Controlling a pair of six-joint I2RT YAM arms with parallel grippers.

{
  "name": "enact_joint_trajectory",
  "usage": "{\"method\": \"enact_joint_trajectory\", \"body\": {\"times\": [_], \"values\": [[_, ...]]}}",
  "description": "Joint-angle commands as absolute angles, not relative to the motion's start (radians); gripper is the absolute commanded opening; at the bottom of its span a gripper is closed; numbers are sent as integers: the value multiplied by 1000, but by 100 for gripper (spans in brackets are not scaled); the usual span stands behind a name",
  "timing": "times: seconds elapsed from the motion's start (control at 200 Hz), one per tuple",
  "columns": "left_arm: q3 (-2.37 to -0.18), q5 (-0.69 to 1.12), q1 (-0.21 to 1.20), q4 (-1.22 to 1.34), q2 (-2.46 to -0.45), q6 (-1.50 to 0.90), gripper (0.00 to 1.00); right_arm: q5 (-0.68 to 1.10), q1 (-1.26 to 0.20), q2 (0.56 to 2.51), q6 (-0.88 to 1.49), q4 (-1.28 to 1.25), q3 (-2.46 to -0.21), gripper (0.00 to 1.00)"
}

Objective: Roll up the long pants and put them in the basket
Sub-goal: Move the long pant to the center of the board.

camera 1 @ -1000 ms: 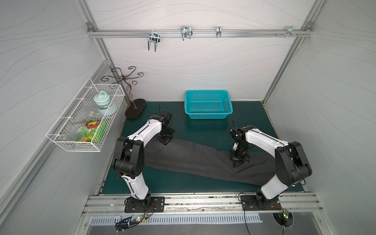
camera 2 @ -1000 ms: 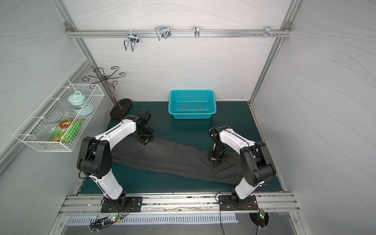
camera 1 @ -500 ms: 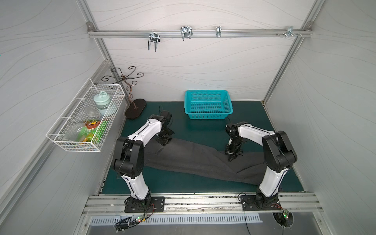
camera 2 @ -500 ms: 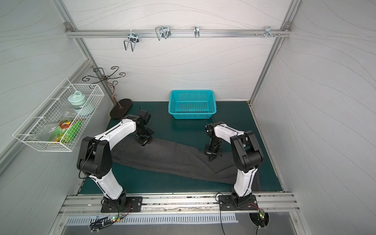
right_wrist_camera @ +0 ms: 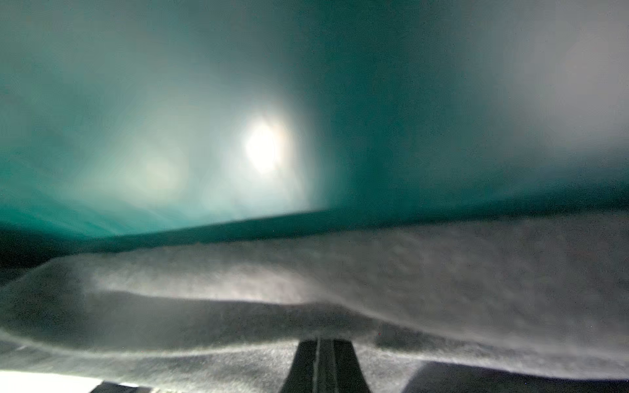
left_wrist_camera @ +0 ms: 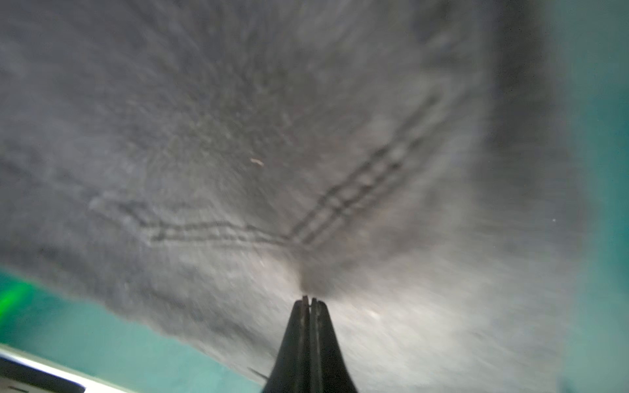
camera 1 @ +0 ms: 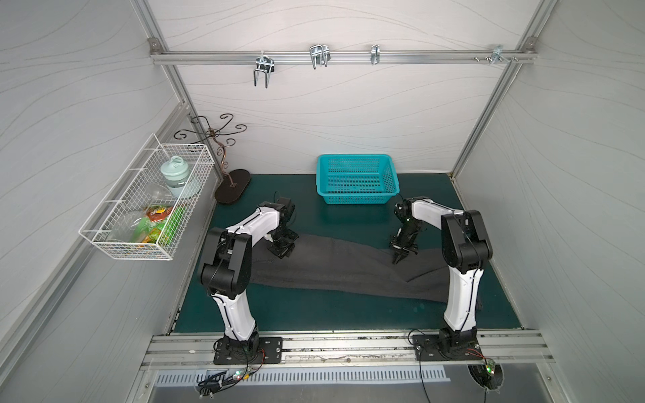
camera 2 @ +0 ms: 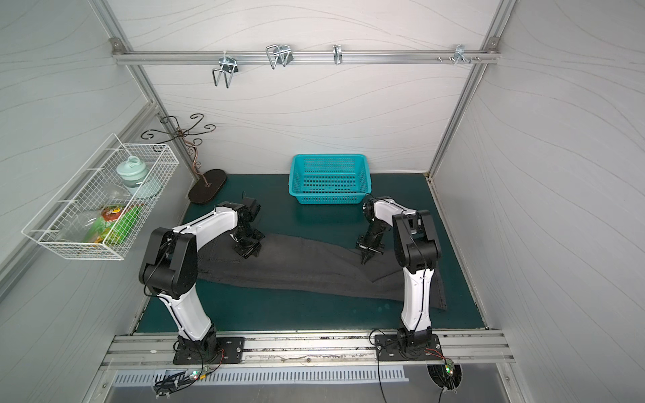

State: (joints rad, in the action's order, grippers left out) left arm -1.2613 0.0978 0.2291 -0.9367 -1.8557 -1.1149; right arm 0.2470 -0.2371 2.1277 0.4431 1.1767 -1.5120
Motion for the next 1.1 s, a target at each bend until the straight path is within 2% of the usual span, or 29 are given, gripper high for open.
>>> {"method": "enact_joint_trajectory", "body": {"times": [0.0, 0.26, 0.39, 0.48, 0.62, 0.71, 0.775, 0.805, 0.84, 0.875, 0.93, 0.96, 1.096], "values": [[-1315, 123, 223, -929, -1924, -1128, 0, 184, -193, 2243, 407, 1146, -1656, 0], [-1556, 114, 201, -959, -2107, -1095, 0, 159, -154, 2528, 388, 1244, -2133, 0], [-1723, 107, 194, -1007, -2193, -1057, 0, 167, -151, 2567, 364, 1209, -2247, 0], [-1817, 104, 193, -1039, -2212, -1021, 0, 180, -152, 2485, 349, 1129, -2194, 0], [-1837, 115, 200, -1015, -2142, -987, 0, 179, -152, 2236, 324, 951, -1976, 0], [-1800, 138, 213, -958, -2062, -965, 13, 202, -152, 2109, 295, 905, -1891, 0], [-1750, 161, 228, -884, -2006, -945, 15, 257, -152, 2046, 266, 889, -1847, 0], [-1716, 169, 235, -840, -1983, -939, 11, 283, -152, 2023, 256, 887, -1828, 0], [-1674, 189, 238, -785, -1965, -931, 0, 317, -153, 2002, 246, 878, -1802, 12], [-1639, 210, 238, -754, -1957, -939, 0, 346, -157, 1986, 241, 870, -1773, 19], [-1609, 234, 232, -740, -1970, -944, 0, 396, -168, 1967, 229, 850, -1726, 10], [-1606, 246, 230, -743, -1986, -942, 0, 407, -178, 1961, 228, 840, -1705, 0], [-1613, 271, 227, -767, -2047, -935, 0, 389, -268, 1998, 202, 851, -1697, 0]]}}
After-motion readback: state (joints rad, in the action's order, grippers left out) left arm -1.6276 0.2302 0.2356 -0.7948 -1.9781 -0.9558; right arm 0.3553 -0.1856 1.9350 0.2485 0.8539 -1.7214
